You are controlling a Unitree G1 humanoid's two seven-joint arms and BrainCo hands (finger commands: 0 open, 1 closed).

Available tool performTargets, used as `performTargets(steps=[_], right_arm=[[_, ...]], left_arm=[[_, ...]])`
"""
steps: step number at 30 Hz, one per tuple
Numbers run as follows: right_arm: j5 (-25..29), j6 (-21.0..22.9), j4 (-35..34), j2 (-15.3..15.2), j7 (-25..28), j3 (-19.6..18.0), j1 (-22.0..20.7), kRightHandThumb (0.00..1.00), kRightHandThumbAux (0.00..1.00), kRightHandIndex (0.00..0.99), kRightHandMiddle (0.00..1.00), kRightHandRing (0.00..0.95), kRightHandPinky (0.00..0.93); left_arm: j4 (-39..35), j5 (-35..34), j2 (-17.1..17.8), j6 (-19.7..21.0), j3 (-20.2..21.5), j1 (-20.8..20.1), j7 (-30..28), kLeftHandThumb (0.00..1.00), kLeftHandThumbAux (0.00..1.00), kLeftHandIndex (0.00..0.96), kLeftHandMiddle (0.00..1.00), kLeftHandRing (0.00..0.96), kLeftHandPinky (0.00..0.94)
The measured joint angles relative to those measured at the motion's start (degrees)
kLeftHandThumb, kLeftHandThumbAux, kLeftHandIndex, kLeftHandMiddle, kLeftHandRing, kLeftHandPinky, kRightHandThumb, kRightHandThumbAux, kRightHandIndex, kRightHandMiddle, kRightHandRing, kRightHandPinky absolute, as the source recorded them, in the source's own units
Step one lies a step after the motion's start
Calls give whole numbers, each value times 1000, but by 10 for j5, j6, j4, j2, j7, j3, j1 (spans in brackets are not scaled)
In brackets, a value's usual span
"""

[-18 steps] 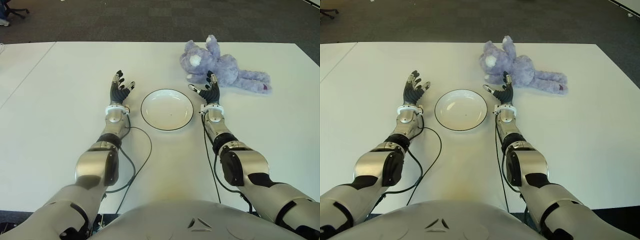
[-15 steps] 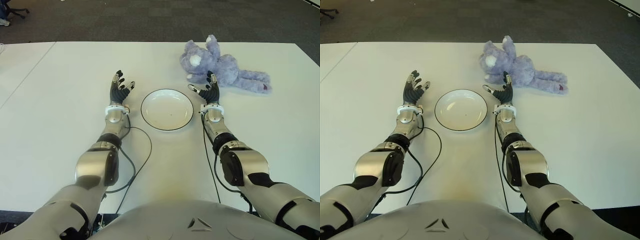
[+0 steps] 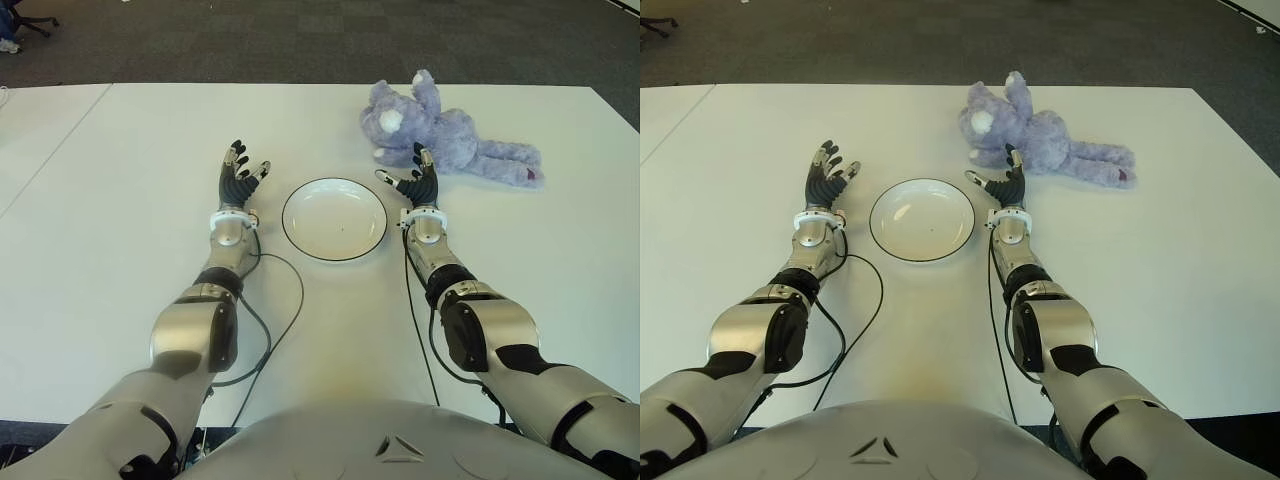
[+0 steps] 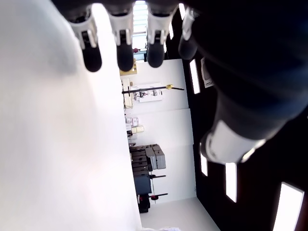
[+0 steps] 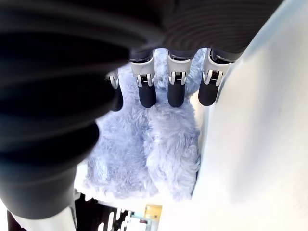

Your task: Put the doll into the plate.

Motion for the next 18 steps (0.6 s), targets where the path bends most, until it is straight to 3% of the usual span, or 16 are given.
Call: performTargets(steps=[4, 11, 18], right_arm=[[-5, -9, 0, 2, -28, 5, 1, 0, 821, 105, 97, 80, 96], [-75, -44, -45, 21, -198, 64, 6, 0, 833, 123, 116, 92, 80], [-101, -105, -90, 31, -274, 88, 5, 0, 826, 140, 117, 84, 69]], left_arm=[[0, -4, 2, 0, 1, 0, 0, 257, 707, 58, 107, 113, 121], [-1, -6, 6, -4, 1, -1, 0, 263, 723, 53, 105, 114, 157], [-1, -6, 7, -11, 0, -1, 0, 267, 736, 49, 105, 116, 164]])
